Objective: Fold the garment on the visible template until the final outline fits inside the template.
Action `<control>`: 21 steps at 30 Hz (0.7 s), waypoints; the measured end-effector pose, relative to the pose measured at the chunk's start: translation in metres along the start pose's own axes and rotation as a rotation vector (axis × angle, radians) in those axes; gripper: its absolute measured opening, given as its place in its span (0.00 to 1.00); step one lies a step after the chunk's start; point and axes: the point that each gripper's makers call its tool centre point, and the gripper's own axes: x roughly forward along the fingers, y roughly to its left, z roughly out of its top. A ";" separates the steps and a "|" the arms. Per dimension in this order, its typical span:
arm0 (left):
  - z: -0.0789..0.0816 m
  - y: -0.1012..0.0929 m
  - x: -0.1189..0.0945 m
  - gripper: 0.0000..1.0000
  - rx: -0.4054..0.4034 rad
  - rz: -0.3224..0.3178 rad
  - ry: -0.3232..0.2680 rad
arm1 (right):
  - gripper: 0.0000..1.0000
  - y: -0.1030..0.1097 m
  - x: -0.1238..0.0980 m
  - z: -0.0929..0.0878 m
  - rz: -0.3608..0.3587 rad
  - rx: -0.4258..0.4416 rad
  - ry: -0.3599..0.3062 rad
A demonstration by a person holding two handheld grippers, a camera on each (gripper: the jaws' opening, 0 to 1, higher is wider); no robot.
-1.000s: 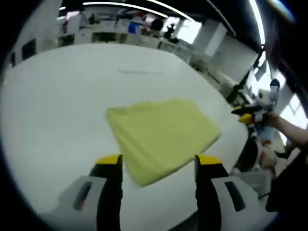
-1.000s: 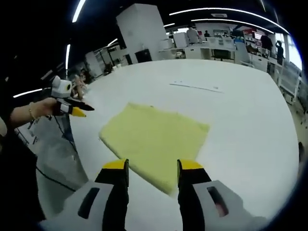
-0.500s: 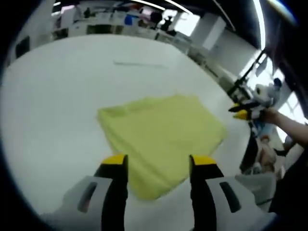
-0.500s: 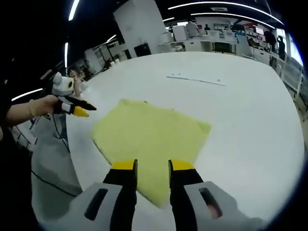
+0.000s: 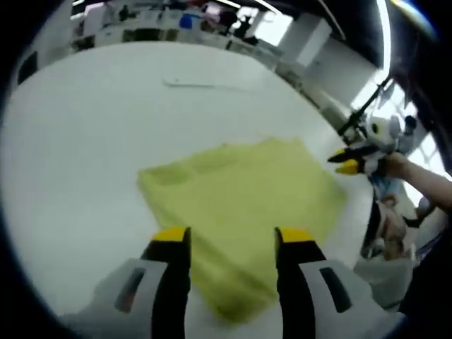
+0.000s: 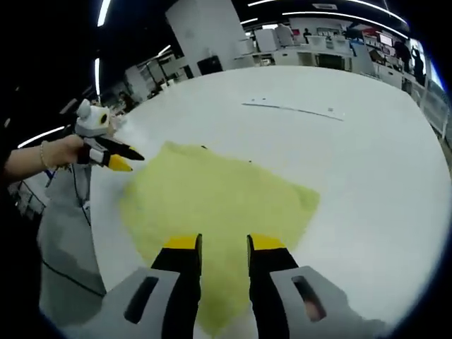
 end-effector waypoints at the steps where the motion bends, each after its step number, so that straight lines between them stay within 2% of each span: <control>1: 0.000 0.001 0.002 0.44 -0.001 0.001 0.001 | 0.26 -0.001 0.003 0.001 0.002 0.000 0.001; 21: 0.006 0.022 0.028 0.41 -0.031 0.012 0.012 | 0.26 -0.024 0.026 0.006 -0.016 -0.001 0.022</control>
